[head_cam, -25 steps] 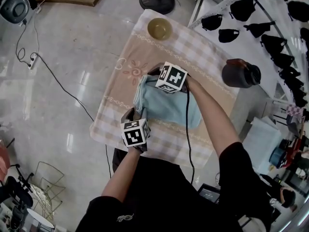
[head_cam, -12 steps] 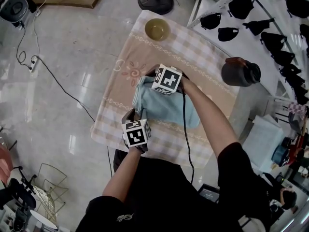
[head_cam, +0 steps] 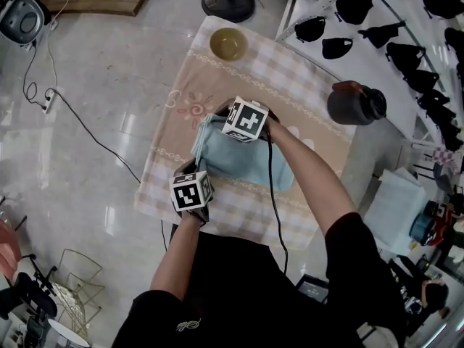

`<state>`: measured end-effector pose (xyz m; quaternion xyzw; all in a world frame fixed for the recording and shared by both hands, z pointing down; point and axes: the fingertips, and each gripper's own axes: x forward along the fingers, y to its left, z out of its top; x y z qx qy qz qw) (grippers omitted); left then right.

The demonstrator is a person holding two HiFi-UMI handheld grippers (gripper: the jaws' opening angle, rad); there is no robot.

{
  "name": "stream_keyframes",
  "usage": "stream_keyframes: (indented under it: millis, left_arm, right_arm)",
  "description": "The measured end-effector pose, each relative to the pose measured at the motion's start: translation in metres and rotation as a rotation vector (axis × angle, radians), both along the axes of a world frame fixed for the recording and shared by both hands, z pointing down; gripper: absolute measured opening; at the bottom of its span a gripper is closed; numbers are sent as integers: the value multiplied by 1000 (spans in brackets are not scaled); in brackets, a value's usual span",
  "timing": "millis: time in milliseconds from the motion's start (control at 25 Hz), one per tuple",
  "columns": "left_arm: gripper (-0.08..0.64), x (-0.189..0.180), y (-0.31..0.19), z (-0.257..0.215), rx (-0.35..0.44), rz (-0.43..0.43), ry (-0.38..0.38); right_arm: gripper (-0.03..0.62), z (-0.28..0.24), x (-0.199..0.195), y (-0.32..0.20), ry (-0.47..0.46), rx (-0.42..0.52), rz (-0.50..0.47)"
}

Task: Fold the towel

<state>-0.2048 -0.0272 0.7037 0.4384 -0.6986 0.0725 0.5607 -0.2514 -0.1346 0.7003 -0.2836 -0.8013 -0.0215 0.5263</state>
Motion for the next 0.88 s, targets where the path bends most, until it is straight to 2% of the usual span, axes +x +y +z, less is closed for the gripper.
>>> stream_keyframes:
  millis: [160, 320, 480, 600, 720, 880]
  left_arm:
    - [49, -38, -4, -3, 23, 69, -29]
    - [49, -74, -20, -5, 31, 201, -47]
    - [49, -105, -46, -11, 20, 319, -137]
    - [49, -114, -66, -14, 29, 398, -186]
    - [49, -115, -80, -15, 43, 465, -228]
    - [49, -111, -87, -26, 78, 497, -295]
  right_arm:
    - [52, -9, -9, -16, -31, -28, 123]
    - [52, -14, -14, -32, -64, -58, 243]
    - [52, -18, -16, -51, -111, -62, 351]
    - [52, -21, -15, -67, -135, -71, 435]
    - [52, -21, -11, -77, -157, -72, 480]
    - [52, -30, -5, -82, -230, -54, 466]
